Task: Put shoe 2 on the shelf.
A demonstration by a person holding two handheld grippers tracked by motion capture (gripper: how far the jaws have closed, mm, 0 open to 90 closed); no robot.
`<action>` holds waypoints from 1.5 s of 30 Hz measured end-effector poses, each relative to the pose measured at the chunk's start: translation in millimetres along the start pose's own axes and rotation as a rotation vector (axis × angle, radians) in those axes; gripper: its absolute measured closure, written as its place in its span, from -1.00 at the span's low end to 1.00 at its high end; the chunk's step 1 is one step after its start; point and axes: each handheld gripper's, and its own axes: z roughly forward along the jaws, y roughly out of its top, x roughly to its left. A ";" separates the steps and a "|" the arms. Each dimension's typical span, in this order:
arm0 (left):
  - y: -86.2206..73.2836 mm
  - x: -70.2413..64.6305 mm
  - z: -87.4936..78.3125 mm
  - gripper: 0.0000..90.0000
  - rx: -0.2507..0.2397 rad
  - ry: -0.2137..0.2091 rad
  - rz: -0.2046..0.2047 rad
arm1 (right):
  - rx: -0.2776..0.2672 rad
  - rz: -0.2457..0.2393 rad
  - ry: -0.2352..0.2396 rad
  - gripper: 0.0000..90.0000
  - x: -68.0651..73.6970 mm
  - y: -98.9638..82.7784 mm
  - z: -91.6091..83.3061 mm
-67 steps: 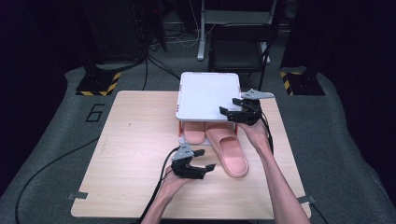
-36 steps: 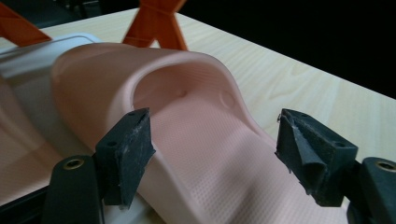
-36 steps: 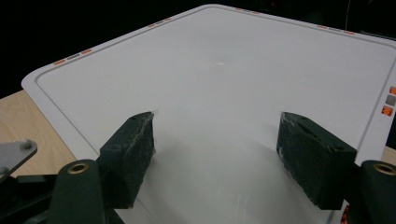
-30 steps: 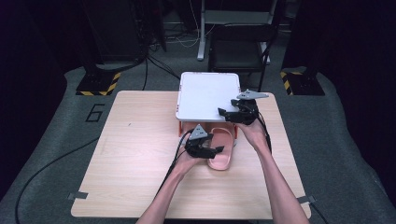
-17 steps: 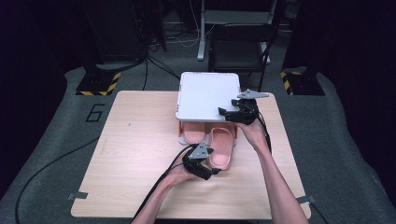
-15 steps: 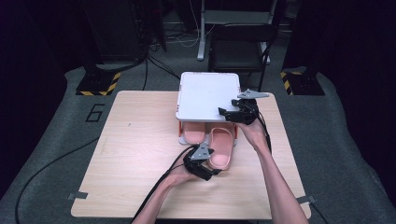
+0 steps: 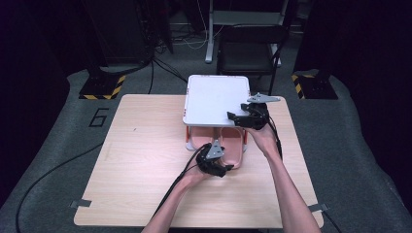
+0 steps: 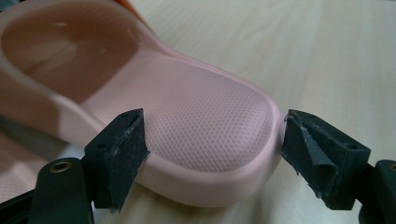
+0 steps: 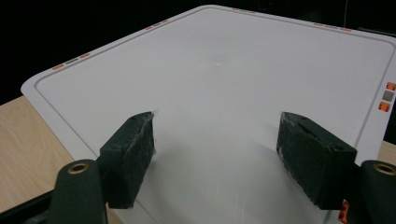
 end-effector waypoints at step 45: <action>7.6 35.3 30.8 -0.46 0.007 0.198 -0.101 | 0.014 -0.010 -0.006 -0.40 -0.8 -0.4 -1.8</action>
